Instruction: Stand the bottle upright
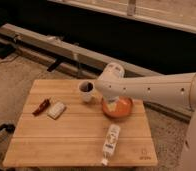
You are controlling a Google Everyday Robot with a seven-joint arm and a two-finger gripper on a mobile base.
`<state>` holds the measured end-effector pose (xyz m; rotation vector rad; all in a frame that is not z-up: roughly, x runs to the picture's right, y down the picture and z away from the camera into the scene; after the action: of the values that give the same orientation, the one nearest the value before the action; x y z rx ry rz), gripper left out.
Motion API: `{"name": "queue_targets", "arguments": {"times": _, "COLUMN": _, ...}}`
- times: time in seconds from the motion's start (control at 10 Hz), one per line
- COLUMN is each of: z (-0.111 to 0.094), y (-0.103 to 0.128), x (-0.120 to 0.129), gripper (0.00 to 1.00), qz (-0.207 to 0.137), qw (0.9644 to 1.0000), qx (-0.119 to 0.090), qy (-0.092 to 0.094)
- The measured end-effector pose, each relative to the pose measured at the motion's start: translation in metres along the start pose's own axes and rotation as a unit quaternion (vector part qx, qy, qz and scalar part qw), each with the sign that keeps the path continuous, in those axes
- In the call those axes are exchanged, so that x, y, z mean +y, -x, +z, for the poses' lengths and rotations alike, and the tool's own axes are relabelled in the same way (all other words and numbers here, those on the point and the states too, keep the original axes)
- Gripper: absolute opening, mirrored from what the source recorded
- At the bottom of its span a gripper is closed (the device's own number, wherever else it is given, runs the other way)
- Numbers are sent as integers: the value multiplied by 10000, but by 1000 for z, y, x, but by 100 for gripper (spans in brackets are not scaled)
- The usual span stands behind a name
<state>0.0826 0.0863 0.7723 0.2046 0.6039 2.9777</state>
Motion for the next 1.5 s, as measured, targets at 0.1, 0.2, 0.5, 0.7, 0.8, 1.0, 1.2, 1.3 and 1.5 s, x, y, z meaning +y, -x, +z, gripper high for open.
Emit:
{"name": "queue_targets", "arguments": {"times": 0.1, "z": -2, "y": -2, "x": -15, "gripper": 62, "qz": -104, "qw": 9997, "qx": -204, "qy": 55}}
{"name": "queue_targets", "arguments": {"times": 0.2, "z": -5, "y": -5, "x": -36, "gripper": 62, "qz": -227, "qw": 9988, "qx": -421, "qy": 130}}
{"name": "queue_targets", "arguments": {"times": 0.5, "z": -11, "y": 0, "x": -89, "gripper": 62, "qz": -589, "qw": 9935, "qx": -893, "qy": 376}}
{"name": "queue_targets", "arguments": {"times": 0.7, "z": -11, "y": 5, "x": -113, "gripper": 62, "qz": -843, "qw": 9895, "qx": -1061, "qy": 494}}
{"name": "queue_targets", "arguments": {"times": 0.8, "z": -9, "y": 6, "x": -125, "gripper": 62, "qz": -993, "qw": 9880, "qx": -1062, "qy": 515}}
{"name": "queue_targets", "arguments": {"times": 1.0, "z": -7, "y": 4, "x": -145, "gripper": 62, "qz": -1281, "qw": 9855, "qx": -978, "qy": 522}}
{"name": "queue_targets", "arguments": {"times": 1.2, "z": -6, "y": -6, "x": -158, "gripper": 62, "qz": -1653, "qw": 9820, "qx": -749, "qy": 527}}
{"name": "queue_targets", "arguments": {"times": 1.3, "z": -5, "y": -10, "x": -163, "gripper": 62, "qz": -1830, "qw": 9798, "qx": -608, "qy": 532}}
{"name": "queue_targets", "arguments": {"times": 1.5, "z": -5, "y": -21, "x": -170, "gripper": 62, "qz": -2172, "qw": 9738, "qx": -315, "qy": 601}}
